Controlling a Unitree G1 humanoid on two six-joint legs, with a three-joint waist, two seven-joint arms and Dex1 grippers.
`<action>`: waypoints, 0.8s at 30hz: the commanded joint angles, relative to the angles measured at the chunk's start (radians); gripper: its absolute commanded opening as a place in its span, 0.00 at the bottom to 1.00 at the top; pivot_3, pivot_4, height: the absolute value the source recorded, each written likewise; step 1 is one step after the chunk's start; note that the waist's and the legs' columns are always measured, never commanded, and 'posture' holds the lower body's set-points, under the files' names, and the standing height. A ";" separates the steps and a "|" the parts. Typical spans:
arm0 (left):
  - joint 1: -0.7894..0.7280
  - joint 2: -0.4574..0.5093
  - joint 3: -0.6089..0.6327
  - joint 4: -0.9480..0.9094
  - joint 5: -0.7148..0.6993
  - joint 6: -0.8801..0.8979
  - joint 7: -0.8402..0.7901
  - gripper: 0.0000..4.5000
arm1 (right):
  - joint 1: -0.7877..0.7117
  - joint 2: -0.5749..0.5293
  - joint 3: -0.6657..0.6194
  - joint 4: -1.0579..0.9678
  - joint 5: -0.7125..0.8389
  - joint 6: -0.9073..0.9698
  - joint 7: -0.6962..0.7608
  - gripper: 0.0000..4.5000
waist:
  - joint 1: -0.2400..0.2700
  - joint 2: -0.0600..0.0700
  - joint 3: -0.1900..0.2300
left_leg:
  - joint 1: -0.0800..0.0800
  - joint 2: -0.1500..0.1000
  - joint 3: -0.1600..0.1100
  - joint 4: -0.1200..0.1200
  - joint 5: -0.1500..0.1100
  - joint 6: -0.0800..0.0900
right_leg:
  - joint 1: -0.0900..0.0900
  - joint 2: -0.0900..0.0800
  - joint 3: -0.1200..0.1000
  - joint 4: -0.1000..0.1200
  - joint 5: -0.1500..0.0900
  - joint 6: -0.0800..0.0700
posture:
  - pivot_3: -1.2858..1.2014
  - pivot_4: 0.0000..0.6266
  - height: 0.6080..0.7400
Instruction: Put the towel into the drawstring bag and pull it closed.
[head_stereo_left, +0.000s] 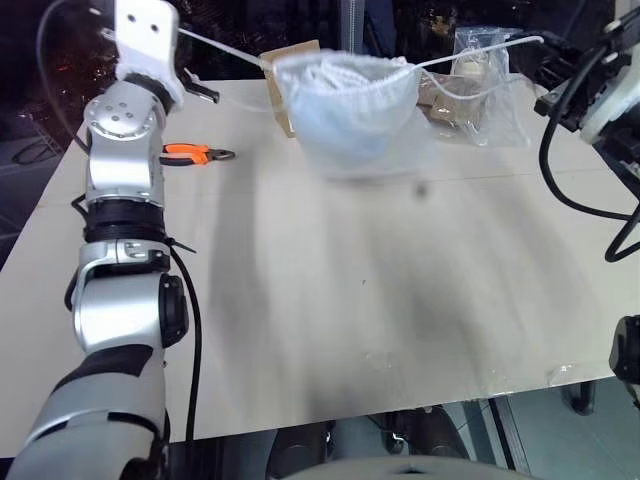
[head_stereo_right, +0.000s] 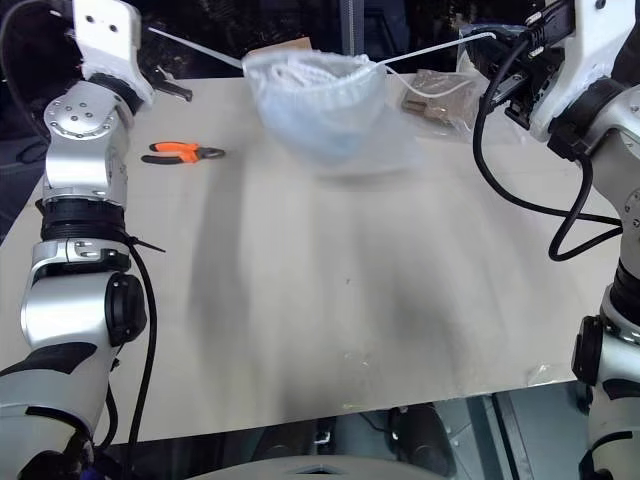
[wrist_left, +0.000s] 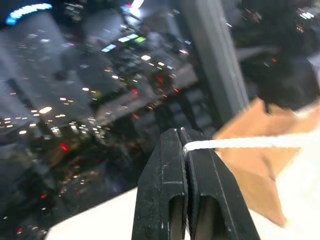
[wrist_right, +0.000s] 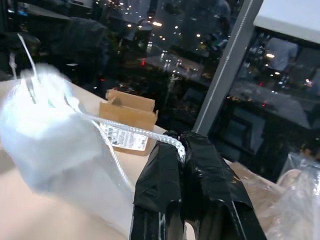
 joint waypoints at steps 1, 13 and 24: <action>-0.039 0.016 -0.007 0.019 -0.006 0.026 -0.037 0.01 | -0.016 -0.006 -0.028 -0.018 -0.002 -0.010 -0.023 0.00 | 0.000 0.000 0.000 | 0.000 0.000 0.000 0.000 0.000 0.000 | 0.000 0.000 0.000 0.000 0.000 0.000 | 0.52 0.24 1.00; -0.009 0.025 -0.006 0.086 0.007 0.022 -0.021 0.01 | 0.136 -0.043 0.023 0.023 -0.093 -0.140 0.002 0.00 | 0.003 -0.005 -0.002 | -0.004 0.000 0.001 0.003 0.000 0.001 | -0.002 0.000 -0.002 0.001 0.000 0.000 | 0.52 0.24 1.00; 0.068 -0.032 0.006 -0.114 -0.058 0.116 -0.065 0.01 | 0.090 -0.014 -0.038 0.000 0.032 -0.120 -0.026 0.00 | -0.005 -0.002 -0.003 | 0.001 0.002 0.005 0.001 -0.002 0.003 | 0.005 -0.001 -0.001 -0.003 0.000 0.002 | 0.52 0.24 1.00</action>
